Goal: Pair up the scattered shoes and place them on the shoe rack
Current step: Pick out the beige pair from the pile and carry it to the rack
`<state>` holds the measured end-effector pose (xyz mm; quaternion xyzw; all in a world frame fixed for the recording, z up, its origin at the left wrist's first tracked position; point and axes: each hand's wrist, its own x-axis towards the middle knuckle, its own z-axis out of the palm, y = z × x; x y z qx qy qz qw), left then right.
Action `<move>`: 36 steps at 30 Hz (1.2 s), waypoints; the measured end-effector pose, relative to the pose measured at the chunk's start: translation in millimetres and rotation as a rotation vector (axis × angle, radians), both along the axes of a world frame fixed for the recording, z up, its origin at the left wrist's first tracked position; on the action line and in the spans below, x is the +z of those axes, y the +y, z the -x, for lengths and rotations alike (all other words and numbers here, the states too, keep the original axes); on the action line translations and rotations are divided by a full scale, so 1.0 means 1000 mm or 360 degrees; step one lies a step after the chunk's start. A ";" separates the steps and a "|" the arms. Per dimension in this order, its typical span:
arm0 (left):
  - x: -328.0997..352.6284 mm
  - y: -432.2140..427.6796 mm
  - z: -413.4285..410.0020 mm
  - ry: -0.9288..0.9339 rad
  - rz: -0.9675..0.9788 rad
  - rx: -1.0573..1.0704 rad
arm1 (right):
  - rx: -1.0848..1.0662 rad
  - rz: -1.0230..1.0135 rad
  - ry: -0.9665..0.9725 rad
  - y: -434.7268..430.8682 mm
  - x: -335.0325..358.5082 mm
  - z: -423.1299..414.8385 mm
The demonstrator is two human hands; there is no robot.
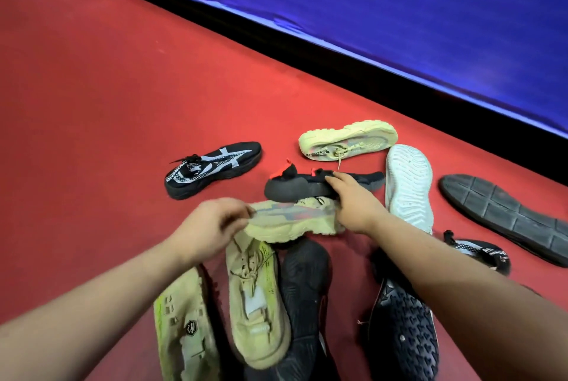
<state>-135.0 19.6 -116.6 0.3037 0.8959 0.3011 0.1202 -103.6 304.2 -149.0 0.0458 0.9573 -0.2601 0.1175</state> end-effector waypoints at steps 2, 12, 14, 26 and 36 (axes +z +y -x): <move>0.019 -0.009 0.007 -0.0013 -0.0066 -0.0036 | -0.0063 0.0020 0.0080 0.002 0.006 -0.004; 0.062 -0.018 0.024 -0.0407 -0.0418 0.0065 | 0.0157 0.0867 -0.0588 -0.022 0.036 -0.016; 0.057 -0.014 0.021 -0.0534 -0.0530 0.0085 | 0.0083 0.1131 -0.0683 -0.024 0.036 -0.017; 0.055 0.025 0.041 -0.0334 -0.0368 0.0188 | -0.0896 0.1267 -0.0486 0.011 0.092 -0.049; 0.068 0.083 0.062 -0.0348 0.0088 0.0087 | -0.1089 0.0732 -0.0410 0.056 0.179 -0.074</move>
